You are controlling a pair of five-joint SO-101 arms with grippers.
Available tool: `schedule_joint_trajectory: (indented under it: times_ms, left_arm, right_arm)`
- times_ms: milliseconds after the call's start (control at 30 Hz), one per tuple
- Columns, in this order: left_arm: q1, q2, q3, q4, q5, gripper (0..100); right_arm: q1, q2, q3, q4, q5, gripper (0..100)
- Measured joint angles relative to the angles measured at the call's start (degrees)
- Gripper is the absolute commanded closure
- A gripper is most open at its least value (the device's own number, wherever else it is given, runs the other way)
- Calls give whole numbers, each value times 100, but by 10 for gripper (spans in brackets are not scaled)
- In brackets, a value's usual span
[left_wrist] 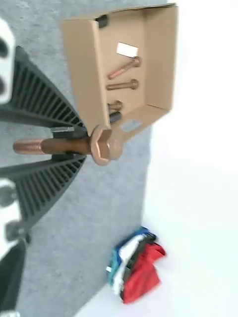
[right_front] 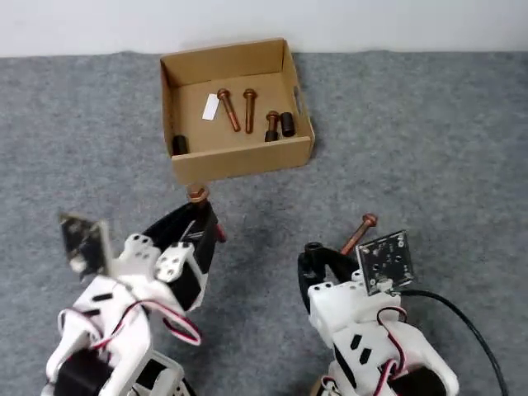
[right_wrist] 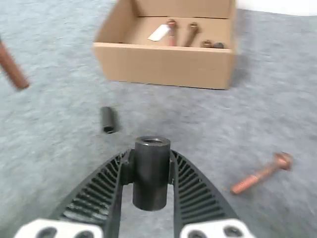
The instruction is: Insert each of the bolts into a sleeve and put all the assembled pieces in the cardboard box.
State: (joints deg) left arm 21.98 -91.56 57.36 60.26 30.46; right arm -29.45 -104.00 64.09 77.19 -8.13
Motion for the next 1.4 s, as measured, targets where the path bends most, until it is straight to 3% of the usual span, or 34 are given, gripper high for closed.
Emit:
schedule_joint_trajectory:
  times_ms: [167,667,867,1400]
  left_arm:
    - [0,-651,0,-132,0,996]
    - [123,-1196,237,-141,325,996]
    - [589,-1196,237,-132,396,996]
    - [642,-1196,343,167,404,996]
  right_arm:
    - [-589,-9,0,-246,105,991]
    - [-1952,79,1196,-2470,1662,991]
    - [-2048,79,1319,-2927,1978,991]
    - [-2048,88,1327,-3007,2180,991]
